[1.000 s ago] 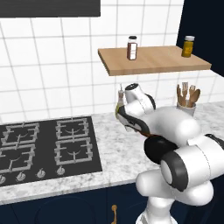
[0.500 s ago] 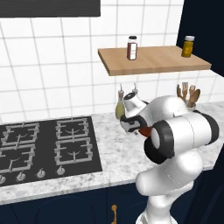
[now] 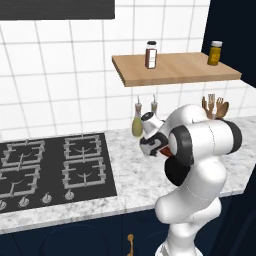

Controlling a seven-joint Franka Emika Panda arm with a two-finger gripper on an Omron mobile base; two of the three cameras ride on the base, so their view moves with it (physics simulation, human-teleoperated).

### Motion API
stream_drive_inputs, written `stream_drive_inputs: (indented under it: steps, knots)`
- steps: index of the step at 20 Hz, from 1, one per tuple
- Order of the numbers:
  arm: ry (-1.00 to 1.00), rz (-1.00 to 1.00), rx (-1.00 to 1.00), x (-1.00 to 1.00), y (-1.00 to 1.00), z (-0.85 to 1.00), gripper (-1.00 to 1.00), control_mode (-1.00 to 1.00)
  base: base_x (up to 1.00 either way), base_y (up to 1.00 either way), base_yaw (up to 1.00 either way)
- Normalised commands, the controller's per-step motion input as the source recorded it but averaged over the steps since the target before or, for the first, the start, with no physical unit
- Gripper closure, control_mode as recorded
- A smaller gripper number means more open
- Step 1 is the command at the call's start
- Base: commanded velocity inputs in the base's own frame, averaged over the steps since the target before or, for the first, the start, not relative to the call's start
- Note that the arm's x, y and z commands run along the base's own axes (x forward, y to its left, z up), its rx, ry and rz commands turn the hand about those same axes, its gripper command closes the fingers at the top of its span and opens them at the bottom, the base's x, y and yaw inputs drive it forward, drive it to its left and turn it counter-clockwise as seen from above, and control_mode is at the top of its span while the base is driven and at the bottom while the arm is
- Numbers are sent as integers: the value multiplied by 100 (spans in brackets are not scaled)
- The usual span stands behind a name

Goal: Pick up the bowls on the counter and stack them on top of one another in the open cabinet. Place the smaller bowl on top of the larger bowl.

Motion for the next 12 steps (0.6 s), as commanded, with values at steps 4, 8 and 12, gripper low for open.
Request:
stream_drive_inputs:
  steps: [4,8,12]
  knots:
    - [-8,4,0,0,-8,-13,100,-100,0,0,0]
    - [-3,2,0,0,-6,-4,100,-100,0,0,0]
    - [-7,7,0,-14,0,6,100,-100,0,0,0]
